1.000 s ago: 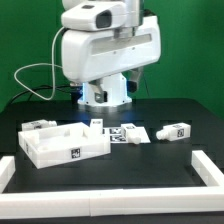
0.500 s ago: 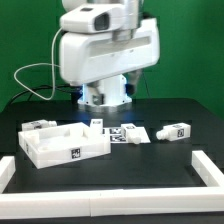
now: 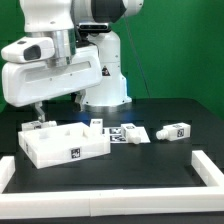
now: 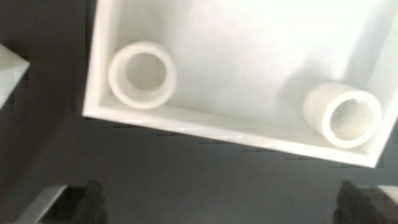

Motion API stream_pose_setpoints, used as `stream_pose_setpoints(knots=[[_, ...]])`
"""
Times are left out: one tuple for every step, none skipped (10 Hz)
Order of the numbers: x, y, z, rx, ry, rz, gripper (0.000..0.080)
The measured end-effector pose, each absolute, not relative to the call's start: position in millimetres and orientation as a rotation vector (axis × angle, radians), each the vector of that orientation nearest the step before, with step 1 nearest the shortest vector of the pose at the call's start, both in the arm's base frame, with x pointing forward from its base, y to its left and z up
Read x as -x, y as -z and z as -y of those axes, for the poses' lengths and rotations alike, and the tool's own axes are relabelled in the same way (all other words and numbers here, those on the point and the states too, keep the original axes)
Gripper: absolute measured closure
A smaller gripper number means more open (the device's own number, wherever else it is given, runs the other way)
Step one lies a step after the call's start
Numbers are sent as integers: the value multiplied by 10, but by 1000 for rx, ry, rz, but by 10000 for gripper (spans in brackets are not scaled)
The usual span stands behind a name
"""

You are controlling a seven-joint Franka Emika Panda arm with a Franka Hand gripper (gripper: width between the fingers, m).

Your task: Assemble one leg

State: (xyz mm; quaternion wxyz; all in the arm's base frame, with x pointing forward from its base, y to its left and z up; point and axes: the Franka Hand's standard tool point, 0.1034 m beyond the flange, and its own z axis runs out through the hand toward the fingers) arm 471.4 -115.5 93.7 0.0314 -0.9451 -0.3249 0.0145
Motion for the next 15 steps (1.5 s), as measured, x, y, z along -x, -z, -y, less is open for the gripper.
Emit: stream_pose_setpoints(knots=[[-4709,-930,1159,2911,-47,999,150],[-4710,-929,1158,2911,-47,999,150],[-4699,-909,1182,2913,-49,993,150],[-4646,-816,1309,2925,-63,961,150],[-4597,-702,1489,2931,-63,972,150],[-4533,-576,1612,2926,-87,956,150],[-4506,-467,1667,2923,-105,943,150],[-4493,-382,1706,2919,-114,946,150],[-4478,-262,1780,2911,-122,964,150],[-4479,-163,1874,2900,-132,978,150],[-4452,-101,1940,2907,-121,987,150],[-4429,-86,1947,2914,-111,993,150],[-4431,-86,1936,2911,-114,995,150],[-4430,-85,1936,2911,-115,995,272],[-4428,-83,1935,2910,-115,995,408]])
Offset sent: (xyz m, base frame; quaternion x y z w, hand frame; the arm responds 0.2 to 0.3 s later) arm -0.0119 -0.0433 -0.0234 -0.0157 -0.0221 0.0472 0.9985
